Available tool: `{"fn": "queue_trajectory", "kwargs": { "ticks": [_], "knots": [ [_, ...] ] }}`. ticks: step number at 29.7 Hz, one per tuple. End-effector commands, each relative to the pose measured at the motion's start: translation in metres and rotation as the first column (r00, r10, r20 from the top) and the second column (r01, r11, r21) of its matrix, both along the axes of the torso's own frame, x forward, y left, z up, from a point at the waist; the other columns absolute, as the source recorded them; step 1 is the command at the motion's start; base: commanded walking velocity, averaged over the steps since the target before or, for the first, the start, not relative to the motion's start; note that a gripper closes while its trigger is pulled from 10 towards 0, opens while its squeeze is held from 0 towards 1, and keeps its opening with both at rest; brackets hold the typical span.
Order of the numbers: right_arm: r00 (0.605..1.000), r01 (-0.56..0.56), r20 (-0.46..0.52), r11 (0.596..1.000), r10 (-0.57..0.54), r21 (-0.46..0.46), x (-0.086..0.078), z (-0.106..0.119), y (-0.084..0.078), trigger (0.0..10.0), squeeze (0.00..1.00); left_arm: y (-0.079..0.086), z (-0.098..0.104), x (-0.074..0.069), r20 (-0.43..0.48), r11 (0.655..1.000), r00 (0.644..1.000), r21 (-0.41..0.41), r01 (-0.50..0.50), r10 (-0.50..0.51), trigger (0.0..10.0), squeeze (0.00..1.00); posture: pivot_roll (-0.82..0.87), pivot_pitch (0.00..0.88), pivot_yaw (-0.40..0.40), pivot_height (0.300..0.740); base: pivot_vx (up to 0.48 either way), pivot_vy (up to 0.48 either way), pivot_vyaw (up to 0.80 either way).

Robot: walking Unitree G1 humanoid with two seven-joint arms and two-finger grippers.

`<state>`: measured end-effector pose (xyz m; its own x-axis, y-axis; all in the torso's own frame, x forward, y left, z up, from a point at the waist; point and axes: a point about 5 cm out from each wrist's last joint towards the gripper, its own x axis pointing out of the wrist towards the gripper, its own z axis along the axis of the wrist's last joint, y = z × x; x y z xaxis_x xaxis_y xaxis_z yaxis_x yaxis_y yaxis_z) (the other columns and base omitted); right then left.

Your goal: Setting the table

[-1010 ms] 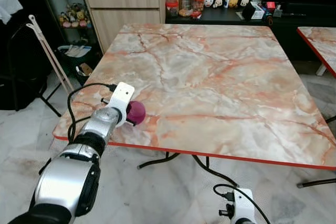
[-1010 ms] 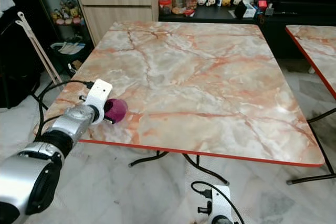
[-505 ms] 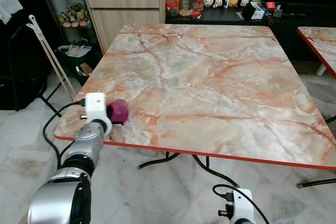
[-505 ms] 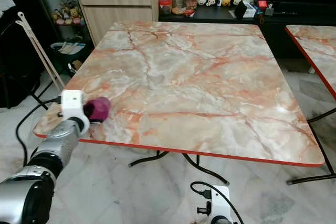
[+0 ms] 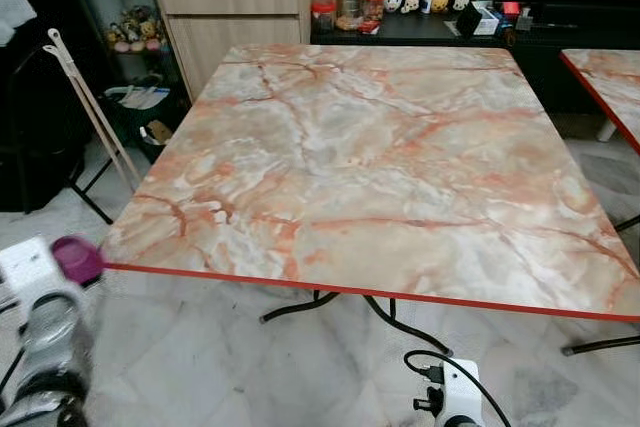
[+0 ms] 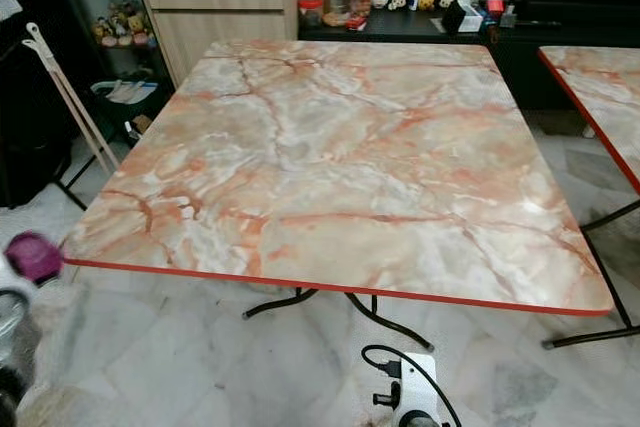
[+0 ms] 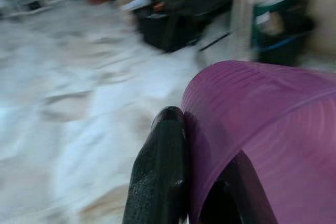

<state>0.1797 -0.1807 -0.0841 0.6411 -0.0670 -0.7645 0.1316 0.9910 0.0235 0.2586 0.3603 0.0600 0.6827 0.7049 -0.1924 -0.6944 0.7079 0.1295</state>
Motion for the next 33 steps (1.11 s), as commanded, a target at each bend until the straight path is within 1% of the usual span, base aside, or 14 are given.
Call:
{"fn": "queue_trajectory", "kwargs": {
  "ticks": [1,3,6,10,11,12,14,16,17,18,21,24,29,33],
  "knots": [
    [1.000,0.011,0.004,1.000,-0.011,-0.002,0.000,0.000,-0.001,10.0,0.00,0.001,-0.013,-0.011,-0.081,1.000,0.997,0.015,-0.009,0.010,10.0,0.00,0.02,0.000,0.033,0.740,0.000,0.000,0.00],
    [1.000,0.013,0.004,1.000,-0.013,-0.003,-0.001,0.000,-0.002,10.0,0.00,-0.003,-0.026,-0.018,-0.188,1.000,0.982,0.018,0.019,-0.016,10.0,0.00,0.02,0.000,0.033,0.740,0.000,0.000,0.00],
    [1.000,0.015,0.003,1.000,-0.015,-0.004,-0.001,0.000,-0.002,10.0,0.00,-0.009,-0.037,-0.023,-0.242,0.999,0.969,0.005,0.049,-0.046,10.0,0.00,0.02,0.000,0.032,0.740,0.000,0.000,0.00],
    [1.000,0.017,0.000,1.000,-0.017,-0.004,-0.002,-0.001,-0.002,10.0,0.00,-0.032,-0.067,-0.034,-0.380,0.985,0.909,-0.091,0.149,-0.172,10.0,0.00,0.02,0.000,0.032,0.740,0.000,0.000,0.00],
    [1.000,0.017,0.000,1.000,-0.017,-0.004,-0.002,-0.001,-0.002,10.0,0.00,-0.032,-0.067,-0.034,-0.380,0.985,0.909,-0.091,0.149,-0.172,10.0,0.00,0.02,0.000,0.032,0.740,0.000,0.000,0.00],
    [1.000,0.017,-0.002,1.000,-0.017,-0.004,-0.002,-0.001,-0.002,10.0,0.00,-0.041,-0.075,-0.036,-0.412,0.975,0.883,-0.119,0.189,-0.222,10.0,0.00,0.02,0.000,0.032,0.740,0.000,0.000,0.00],
    [1.000,0.020,-0.004,1.000,-0.020,-0.003,-0.003,-0.001,-0.002,10.0,0.00,-0.073,-0.096,-0.041,-0.468,0.924,0.797,-0.223,0.311,-0.381,10.0,0.00,0.01,0.000,0.031,0.740,0.000,0.000,0.00],
    [1.000,0.023,-0.007,1.000,-0.023,-0.004,-0.004,-0.001,-0.003,10.0,0.00,-0.097,-0.109,-0.045,-0.489,0.874,0.725,-0.302,0.380,-0.485,10.0,0.00,0.00,0.000,0.032,0.740,0.000,0.000,0.00],
    [1.000,0.023,-0.007,1.000,-0.023,-0.004,-0.004,-0.001,-0.003,10.0,0.00,-0.097,-0.109,-0.045,-0.489,0.874,0.725,-0.302,0.380,-0.485,10.0,0.00,0.00,0.000,0.032,0.740,0.000,0.000,0.00],
    [1.000,0.025,-0.009,1.000,-0.025,-0.006,-0.004,-0.001,-0.004,10.0,0.00,-0.105,-0.113,-0.047,-0.498,0.857,0.698,-0.324,0.400,-0.514,10.0,0.00,0.00,0.000,0.031,0.740,0.000,0.000,0.00],
    [1.000,0.025,-0.011,1.000,-0.025,-0.007,-0.004,-0.001,-0.005,10.0,0.00,-0.108,-0.115,-0.048,-0.502,0.850,0.686,-0.329,0.411,-0.526,10.0,0.00,0.00,0.000,0.031,0.740,0.000,0.000,0.00],
    [0.999,0.033,-0.012,0.999,-0.033,-0.013,-0.005,-0.001,-0.007,10.0,0.00,-0.124,-0.122,-0.052,-0.516,0.828,0.648,-0.362,0.427,-0.560,10.0,0.00,0.00,0.000,0.028,0.740,0.000,0.000,0.00],
    [0.999,0.035,-0.011,0.999,-0.035,-0.013,-0.005,-0.001,-0.007,10.0,0.00,-0.130,-0.124,-0.052,-0.514,0.818,0.637,-0.372,0.438,-0.575,10.0,0.00,0.00,0.000,0.026,0.740,0.000,0.000,0.00],
    [0.999,0.037,-0.008,0.999,-0.037,-0.011,-0.003,-0.001,-0.008,10.0,0.00,-0.147,-0.128,-0.052,-0.525,0.785,0.584,-0.384,0.487,-0.619,10.0,0.00,-0.01,0.000,0.020,0.740,0.000,0.000,0.00]
  ]
}}
